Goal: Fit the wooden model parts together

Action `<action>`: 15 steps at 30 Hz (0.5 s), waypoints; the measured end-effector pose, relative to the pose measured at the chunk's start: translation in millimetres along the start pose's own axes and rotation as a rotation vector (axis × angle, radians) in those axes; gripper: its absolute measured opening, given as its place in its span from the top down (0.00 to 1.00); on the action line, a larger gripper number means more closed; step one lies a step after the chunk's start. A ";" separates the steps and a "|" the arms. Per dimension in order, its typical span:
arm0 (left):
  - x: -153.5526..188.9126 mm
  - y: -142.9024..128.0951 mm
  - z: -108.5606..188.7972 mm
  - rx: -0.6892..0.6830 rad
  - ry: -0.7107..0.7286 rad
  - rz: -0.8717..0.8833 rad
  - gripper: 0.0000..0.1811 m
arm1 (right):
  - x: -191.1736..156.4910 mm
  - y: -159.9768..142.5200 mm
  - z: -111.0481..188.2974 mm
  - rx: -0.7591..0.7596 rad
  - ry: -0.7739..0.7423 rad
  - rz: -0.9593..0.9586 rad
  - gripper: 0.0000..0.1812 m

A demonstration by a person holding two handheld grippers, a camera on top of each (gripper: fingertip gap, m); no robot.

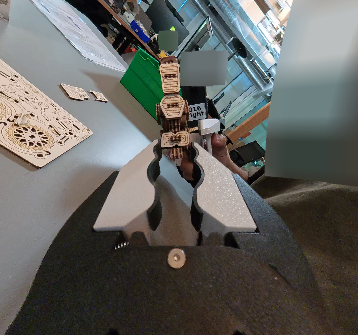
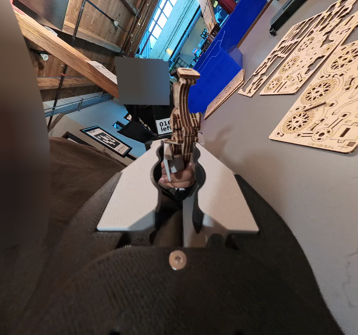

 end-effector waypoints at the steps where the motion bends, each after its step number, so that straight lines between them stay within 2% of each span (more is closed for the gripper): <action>1: 0.0 0.2 0.0 0.000 0.001 -0.002 0.86 | -0.7 0.2 0.1 0.001 0.010 -0.008 0.84; 3: -0.6 0.5 0.2 0.002 -0.001 0.007 0.86 | -2.0 0.5 0.2 0.005 0.030 -0.030 0.82; 7: -0.2 -0.7 -0.3 -0.006 0.009 -0.014 0.86 | 0.9 0.2 0.4 0.005 0.018 -0.041 0.85; 15: -0.8 -1.8 -0.3 -0.028 0.040 -0.068 0.86 | 2.5 -0.8 0.0 -0.003 0.024 -0.061 0.86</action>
Point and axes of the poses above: each gripper's, where its closed fingertips meet, z back along the fingers, y out of its top, x = y × z across the jaws, the point moved 2 cm from there along z, back along the fingers, and after that the axes turned 5 degrees about -z, right-handed, at the moved point
